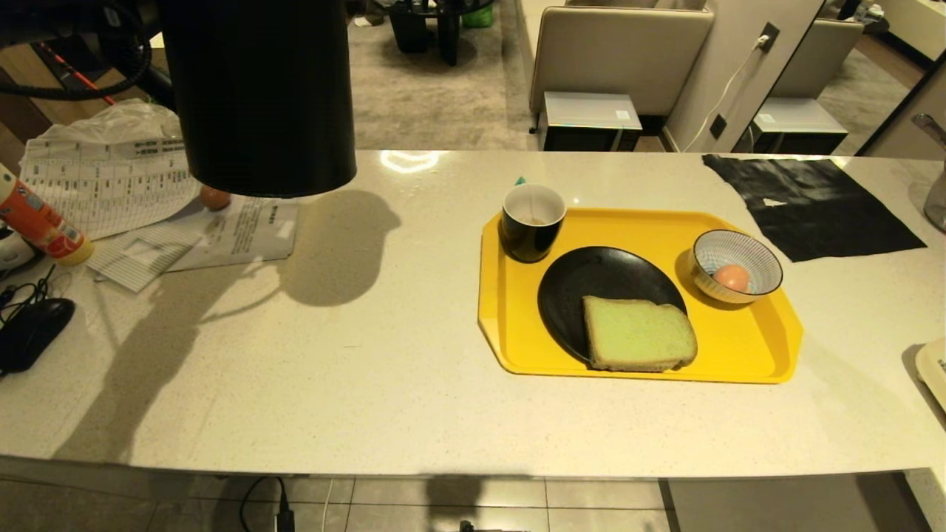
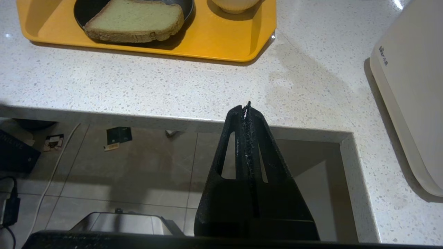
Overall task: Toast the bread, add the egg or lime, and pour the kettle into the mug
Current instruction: Pour water into a cup
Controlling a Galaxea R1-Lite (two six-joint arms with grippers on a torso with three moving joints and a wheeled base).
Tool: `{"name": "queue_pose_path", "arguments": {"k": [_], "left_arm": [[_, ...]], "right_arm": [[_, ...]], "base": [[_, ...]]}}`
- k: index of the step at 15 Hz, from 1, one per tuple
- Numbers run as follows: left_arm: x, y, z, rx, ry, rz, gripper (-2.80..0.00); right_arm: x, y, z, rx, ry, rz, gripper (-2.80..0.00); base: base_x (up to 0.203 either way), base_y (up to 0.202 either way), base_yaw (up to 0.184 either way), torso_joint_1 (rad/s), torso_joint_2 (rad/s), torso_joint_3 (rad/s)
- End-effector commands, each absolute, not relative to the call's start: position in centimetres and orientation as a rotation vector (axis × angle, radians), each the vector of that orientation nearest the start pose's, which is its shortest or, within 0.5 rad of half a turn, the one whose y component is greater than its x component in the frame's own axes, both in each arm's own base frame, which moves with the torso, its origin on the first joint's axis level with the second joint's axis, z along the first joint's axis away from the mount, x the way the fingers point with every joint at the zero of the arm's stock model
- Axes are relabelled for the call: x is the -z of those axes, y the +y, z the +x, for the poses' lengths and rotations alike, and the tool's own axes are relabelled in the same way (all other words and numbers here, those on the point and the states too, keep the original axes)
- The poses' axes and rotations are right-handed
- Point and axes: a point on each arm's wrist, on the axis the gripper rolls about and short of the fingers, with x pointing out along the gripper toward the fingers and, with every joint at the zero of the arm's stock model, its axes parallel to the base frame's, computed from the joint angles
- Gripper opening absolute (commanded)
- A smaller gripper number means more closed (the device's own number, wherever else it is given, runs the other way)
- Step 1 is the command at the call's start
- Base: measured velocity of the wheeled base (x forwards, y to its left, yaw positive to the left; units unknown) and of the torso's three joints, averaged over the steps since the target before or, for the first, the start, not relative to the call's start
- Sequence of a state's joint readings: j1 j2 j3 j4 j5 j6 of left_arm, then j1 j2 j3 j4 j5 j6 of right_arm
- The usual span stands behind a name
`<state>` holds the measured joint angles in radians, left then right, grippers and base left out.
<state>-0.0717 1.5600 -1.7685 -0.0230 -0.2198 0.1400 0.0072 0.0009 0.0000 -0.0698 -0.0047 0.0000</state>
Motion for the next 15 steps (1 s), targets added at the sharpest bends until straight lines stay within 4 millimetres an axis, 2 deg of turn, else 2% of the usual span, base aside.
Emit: {"name": "queue_pose_path", "arguments": {"k": [1,13,15], "left_arm": [[-43.19,-2.32,25.29,0.275,-0.246,0.156,-2.80],[-42.97,-2.38,25.68,0.276,-0.239,0.157,-2.80],[-43.00,-2.39,25.73,0.275,-0.244,0.156,-2.80]], "right_arm": [[-7.51,-0.03,-2.08,-0.003,-0.041,0.002,-2.80],[-7.51,-0.03,-2.07,-0.003,-0.040,0.000,-2.80],[-7.51,-0.03,-2.08,-0.003,-0.041,-0.001,-2.80]], "base": [[0.000,0.000,0.000,0.000,0.00,0.000],[0.000,0.000,0.000,0.000,0.00,0.000],[0.006,0.006,-0.113,0.005,0.00,0.001]]}}
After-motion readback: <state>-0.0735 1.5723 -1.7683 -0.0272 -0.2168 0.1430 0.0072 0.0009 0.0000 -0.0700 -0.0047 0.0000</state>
